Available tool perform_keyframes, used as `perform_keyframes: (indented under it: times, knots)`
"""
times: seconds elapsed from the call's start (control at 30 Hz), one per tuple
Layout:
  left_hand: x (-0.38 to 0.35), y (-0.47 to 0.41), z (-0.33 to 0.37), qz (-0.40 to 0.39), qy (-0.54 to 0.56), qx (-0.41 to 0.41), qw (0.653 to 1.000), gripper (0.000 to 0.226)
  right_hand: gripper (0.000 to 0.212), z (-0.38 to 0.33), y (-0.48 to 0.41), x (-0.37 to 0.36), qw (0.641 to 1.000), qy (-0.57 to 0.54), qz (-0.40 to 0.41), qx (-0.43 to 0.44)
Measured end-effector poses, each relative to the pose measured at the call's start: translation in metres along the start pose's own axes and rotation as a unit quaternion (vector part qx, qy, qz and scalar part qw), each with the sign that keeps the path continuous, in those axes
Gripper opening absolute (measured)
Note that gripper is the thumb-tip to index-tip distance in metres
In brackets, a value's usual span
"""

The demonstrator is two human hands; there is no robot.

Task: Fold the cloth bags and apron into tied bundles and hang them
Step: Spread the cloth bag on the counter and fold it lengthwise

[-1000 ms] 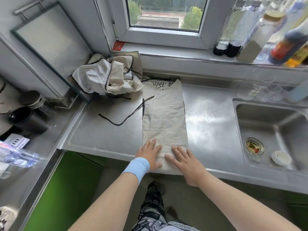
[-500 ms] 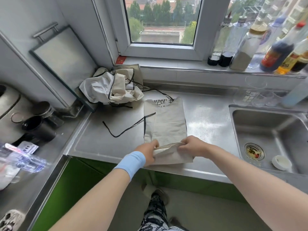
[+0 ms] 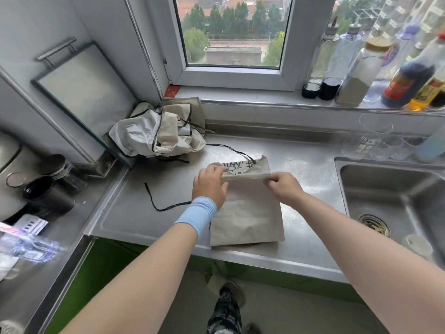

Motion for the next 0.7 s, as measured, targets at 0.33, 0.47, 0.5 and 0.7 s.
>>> perform_keyframes:
  times: [0.33,0.47,0.5,0.7]
  knots:
    - [-0.112,0.064,-0.048,-0.304,-0.106,0.037,0.946,0.063,0.056,0.026,0.006,-0.061,0.957,0.275,0.052,0.072]
    - [-0.117,0.067,-0.061,-0.281,-0.127,0.055,0.950,0.071,0.062,0.038,0.023,-0.094,0.916,0.360,0.001,0.175]
    - [-0.116,0.066,-0.062,-0.268,-0.143,0.058,0.951,0.071,0.065,0.041,0.026,-0.101,0.906,0.378,-0.028,0.190]
    - [-0.115,0.069,-0.060,-0.232,-0.194,0.061,0.951,0.067,0.077,0.061,0.025,-0.115,0.878,0.421,-0.068,0.216]
Point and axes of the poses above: each hand's wrist, its own y-axis away from the middle knuckle, its own x-axis out of the back of the hand, z = x × y, the point moved 4 cm from there along -y, towards the middle knuckle, and after that the axes turned 14 degrees about y, right-handed, at the moved point
